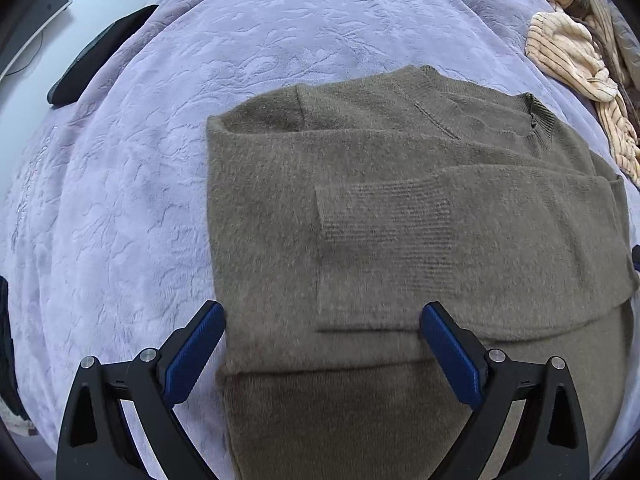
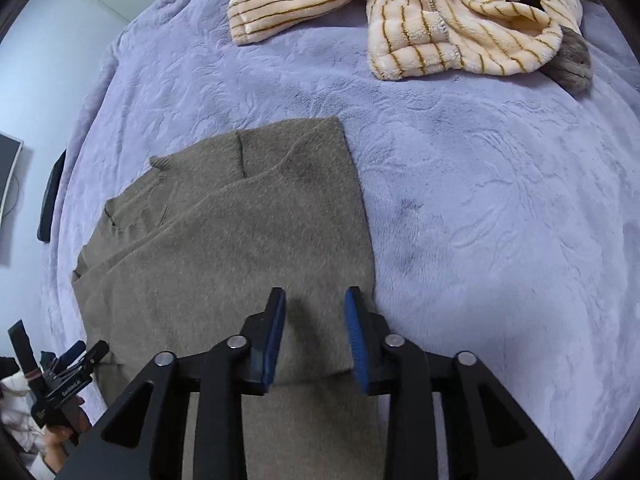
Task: Fold small clothes
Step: 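Grasp the sweater side edge with the right gripper and fold it inward, then move both open grippers to the sweater hem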
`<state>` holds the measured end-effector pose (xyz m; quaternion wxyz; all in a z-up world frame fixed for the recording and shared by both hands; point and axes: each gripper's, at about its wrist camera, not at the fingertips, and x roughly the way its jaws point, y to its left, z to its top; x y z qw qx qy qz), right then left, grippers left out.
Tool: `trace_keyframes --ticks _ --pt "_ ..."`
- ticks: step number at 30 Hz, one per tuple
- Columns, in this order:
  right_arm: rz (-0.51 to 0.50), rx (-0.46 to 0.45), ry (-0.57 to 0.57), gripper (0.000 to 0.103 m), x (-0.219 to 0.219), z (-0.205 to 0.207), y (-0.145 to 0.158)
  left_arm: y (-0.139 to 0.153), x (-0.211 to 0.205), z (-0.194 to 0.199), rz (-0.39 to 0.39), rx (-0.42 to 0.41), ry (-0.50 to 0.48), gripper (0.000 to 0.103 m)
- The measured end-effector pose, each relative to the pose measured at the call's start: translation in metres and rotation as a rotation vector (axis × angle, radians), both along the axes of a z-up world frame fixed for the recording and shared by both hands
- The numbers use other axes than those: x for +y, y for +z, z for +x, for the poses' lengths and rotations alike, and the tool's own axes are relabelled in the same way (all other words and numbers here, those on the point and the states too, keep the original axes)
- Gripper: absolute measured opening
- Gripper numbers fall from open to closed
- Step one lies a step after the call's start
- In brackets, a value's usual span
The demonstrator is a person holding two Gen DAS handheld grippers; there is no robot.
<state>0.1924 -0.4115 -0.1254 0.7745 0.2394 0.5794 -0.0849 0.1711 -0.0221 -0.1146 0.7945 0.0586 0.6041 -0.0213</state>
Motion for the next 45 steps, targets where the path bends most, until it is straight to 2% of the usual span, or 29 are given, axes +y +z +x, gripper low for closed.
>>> trace_keyframes --ticks 12,16,25,33,40,45 --pt "0.087 0.082 0.081 0.047 0.053 -0.076 0.013 0.025 -0.017 -0.069 -0.019 0.071 -0.018 0.099" --pt "0.138 0.105 0.091 0.055 0.060 -0.101 0.018 0.037 -0.024 -0.090 -0.024 0.081 -0.006 0.099" --pt "0.150 0.132 0.135 0.055 0.058 -0.130 0.028 0.059 -0.044 -0.131 -0.024 0.098 0.029 0.099" --pt "0.177 0.125 0.166 0.056 0.057 -0.142 0.033 0.076 -0.050 -0.151 -0.014 0.103 0.060 0.099" --pt "0.224 0.138 0.205 0.056 0.073 -0.146 0.029 0.088 -0.031 -0.173 -0.036 0.110 0.101 0.099" --pt "0.236 0.148 0.225 0.056 0.089 -0.153 0.028 0.081 0.000 -0.191 -0.049 0.143 0.163 0.099"
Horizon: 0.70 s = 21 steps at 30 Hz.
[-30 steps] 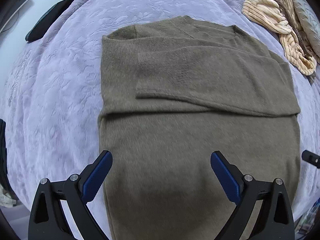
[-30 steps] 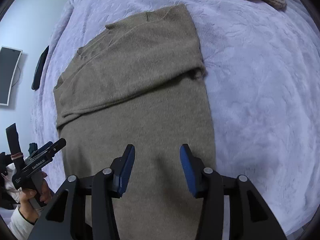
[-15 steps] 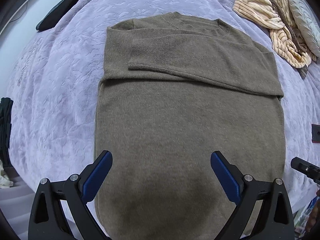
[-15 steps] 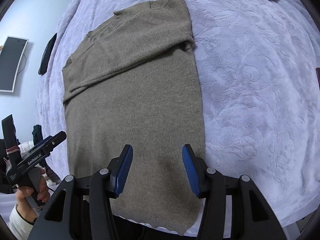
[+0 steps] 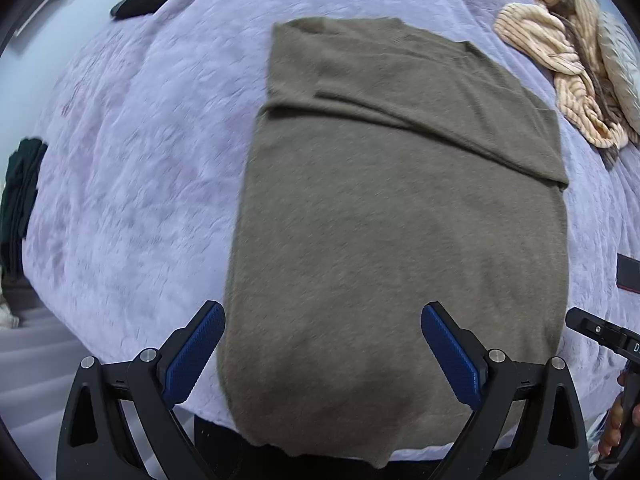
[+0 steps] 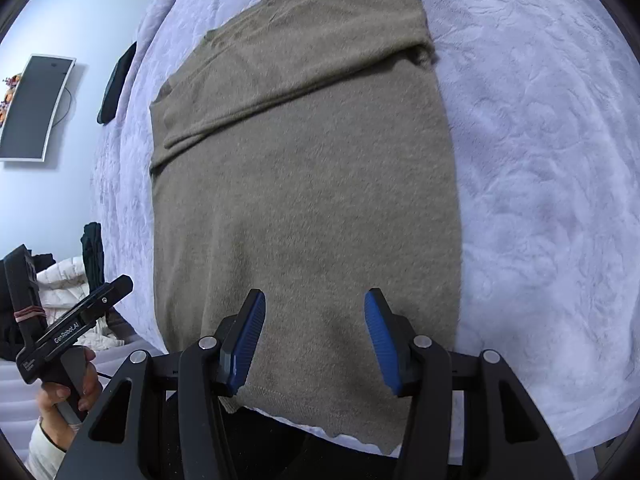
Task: Fold small clothes
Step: 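Move both open grippers to the sweater hem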
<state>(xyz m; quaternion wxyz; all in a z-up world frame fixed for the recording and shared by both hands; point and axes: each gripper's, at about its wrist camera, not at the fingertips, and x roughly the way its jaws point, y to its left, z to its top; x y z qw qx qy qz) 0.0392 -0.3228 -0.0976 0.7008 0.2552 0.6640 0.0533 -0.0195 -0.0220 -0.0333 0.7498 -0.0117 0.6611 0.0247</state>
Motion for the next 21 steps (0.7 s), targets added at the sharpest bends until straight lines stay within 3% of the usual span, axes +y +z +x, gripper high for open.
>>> trace_keyframes --ticks 4,21 --pt "-0.010 0.020 -0.002 0.056 0.012 -0.010 -0.003 -0.010 0.019 -0.014 -0.013 0.026 0.019 0.099" --pt "-0.003 0.105 -0.092 0.056 0.079 -0.070 -0.022 -0.045 0.086 -0.078 -0.184 0.119 -0.108 0.099"
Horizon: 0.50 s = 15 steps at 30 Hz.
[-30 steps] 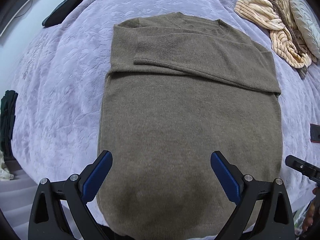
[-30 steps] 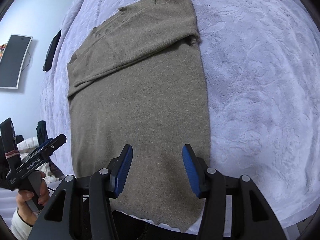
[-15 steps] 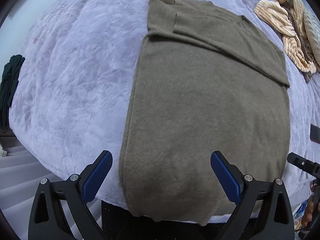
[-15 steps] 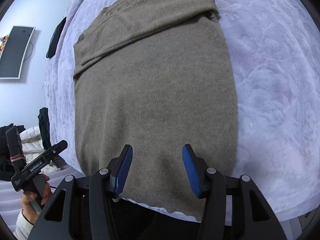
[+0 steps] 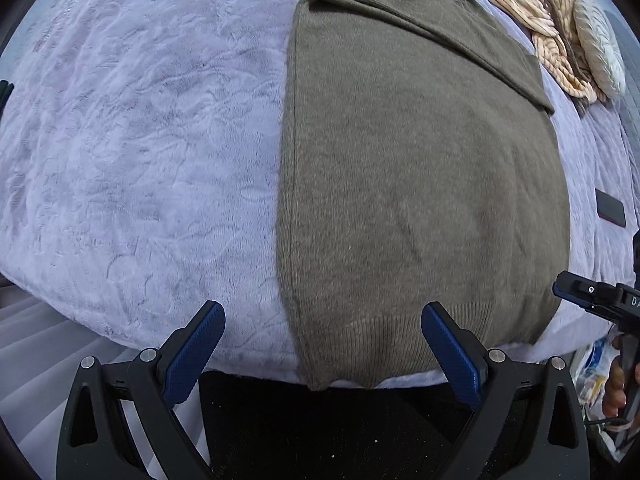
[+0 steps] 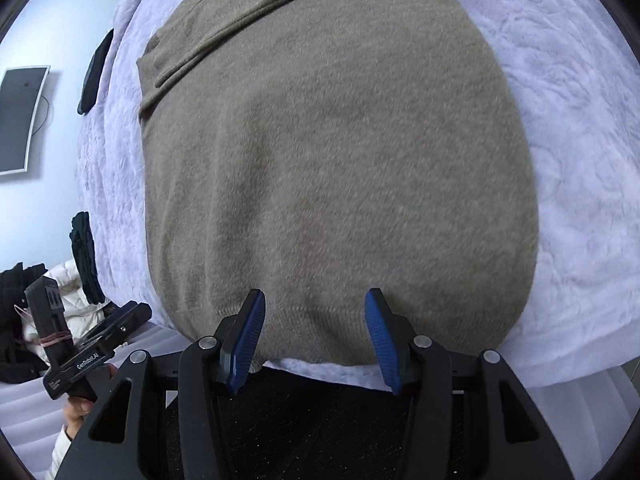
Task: Fold small clothes
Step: 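Move both open grippers to the sweater hem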
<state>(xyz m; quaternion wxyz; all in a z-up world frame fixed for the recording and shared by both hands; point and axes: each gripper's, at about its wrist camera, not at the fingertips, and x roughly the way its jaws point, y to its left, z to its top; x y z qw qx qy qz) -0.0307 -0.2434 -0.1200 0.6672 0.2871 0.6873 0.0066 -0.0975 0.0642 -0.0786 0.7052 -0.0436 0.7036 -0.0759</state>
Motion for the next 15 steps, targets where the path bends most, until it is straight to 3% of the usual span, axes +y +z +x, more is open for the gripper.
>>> trace_keyframes --ticks 8,15 --pt "-0.031 0.005 -0.043 0.056 -0.004 -0.024 -0.004 -0.019 -0.002 -0.015 -0.084 0.020 -0.023 0.099" --pt "-0.036 -0.012 -0.167 0.057 -0.051 -0.053 -0.012 -0.035 -0.003 -0.015 -0.200 0.036 -0.014 0.099"
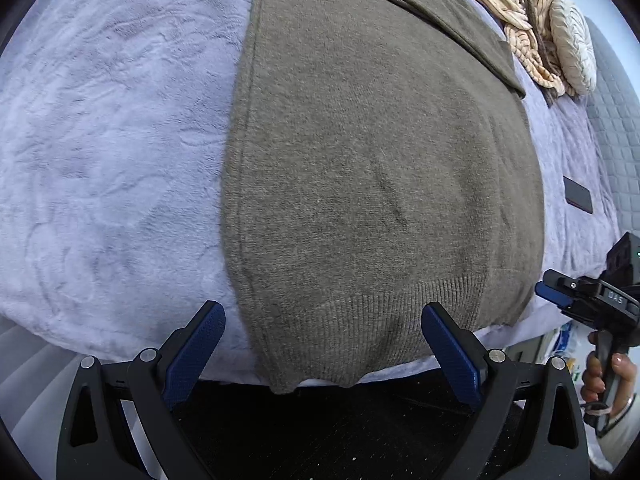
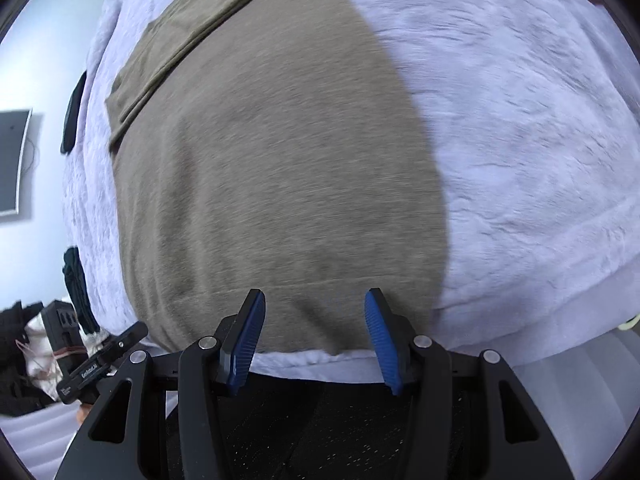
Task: Fold small clothes
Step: 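Move both open grippers to the sweater hem, then grasp the hem with the left gripper while the right gripper grasps the hem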
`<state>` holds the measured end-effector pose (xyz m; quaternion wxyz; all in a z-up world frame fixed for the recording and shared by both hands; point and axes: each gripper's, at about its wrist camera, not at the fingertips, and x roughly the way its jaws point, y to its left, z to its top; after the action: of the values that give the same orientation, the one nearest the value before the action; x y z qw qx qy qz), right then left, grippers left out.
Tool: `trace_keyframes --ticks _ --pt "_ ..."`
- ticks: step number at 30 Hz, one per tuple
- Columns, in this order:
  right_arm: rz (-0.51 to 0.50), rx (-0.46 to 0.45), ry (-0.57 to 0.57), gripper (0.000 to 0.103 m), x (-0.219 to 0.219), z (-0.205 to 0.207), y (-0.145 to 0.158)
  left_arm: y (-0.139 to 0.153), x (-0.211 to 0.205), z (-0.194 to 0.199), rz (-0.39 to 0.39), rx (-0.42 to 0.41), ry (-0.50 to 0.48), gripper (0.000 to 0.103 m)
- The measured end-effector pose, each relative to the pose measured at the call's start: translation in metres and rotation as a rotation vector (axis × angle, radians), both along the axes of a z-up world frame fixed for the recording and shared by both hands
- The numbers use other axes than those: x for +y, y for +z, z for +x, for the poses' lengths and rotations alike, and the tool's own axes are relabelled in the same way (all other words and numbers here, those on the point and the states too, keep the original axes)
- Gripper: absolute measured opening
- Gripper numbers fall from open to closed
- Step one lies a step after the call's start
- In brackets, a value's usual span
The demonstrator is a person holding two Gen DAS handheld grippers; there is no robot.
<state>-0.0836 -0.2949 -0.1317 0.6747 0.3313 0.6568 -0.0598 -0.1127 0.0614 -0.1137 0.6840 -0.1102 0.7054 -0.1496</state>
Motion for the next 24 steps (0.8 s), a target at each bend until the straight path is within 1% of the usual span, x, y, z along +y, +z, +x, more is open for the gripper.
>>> trace_keyframes --ticks 1,3,6,7,9,14,16,18,20,21,22,24 --pt "0.003 0.003 -0.017 0.062 -0.008 -0.003 -0.003 -0.001 -0.001 0.000 -0.004 0.001 -0.005 0.099" --pt "-0.002 0.011 -0.041 0.066 -0.020 -0.009 -0.008 -0.002 -0.006 0.003 -0.018 -0.002 -0.025 0.099" --pt "-0.014 0.009 -0.070 0.066 -0.032 -0.016 -0.012 -0.003 -0.015 0.004 -0.056 -0.004 -0.055 0.099" --pt "0.003 -0.004 -0.088 0.066 -0.037 -0.019 -0.014 -0.004 -0.017 0.005 -0.061 -0.003 -0.064 0.099" --pt "0.067 -0.020 -0.115 0.066 -0.045 -0.025 -0.021 -0.008 -0.017 0.005 -0.070 0.002 -0.074 0.099" --pt "0.214 -0.009 -0.143 0.067 -0.048 -0.027 -0.046 -0.014 -0.018 0.010 -0.101 0.020 -0.049 0.099" --pt "0.253 -0.035 -0.128 0.068 -0.044 -0.023 -0.045 -0.010 -0.017 0.012 -0.144 0.024 -0.029 0.099" --pt "0.284 -0.067 -0.096 0.068 -0.036 -0.018 -0.040 -0.002 -0.016 0.013 -0.227 0.020 -0.009 0.099" --pt "0.340 -0.112 -0.057 0.068 -0.033 -0.017 -0.034 0.003 -0.015 0.014 -0.294 0.017 -0.004 0.099" --pt "0.364 -0.129 -0.039 0.068 -0.031 -0.015 -0.033 0.003 -0.016 0.014 -0.304 0.014 -0.008 0.099" --pt "0.387 -0.139 -0.020 0.068 -0.030 -0.013 -0.032 0.002 -0.018 0.015 -0.296 0.012 -0.016 0.099" --pt "0.387 -0.125 0.005 0.068 -0.027 -0.008 -0.035 -0.007 -0.021 0.017 -0.242 0.022 -0.038 0.099"
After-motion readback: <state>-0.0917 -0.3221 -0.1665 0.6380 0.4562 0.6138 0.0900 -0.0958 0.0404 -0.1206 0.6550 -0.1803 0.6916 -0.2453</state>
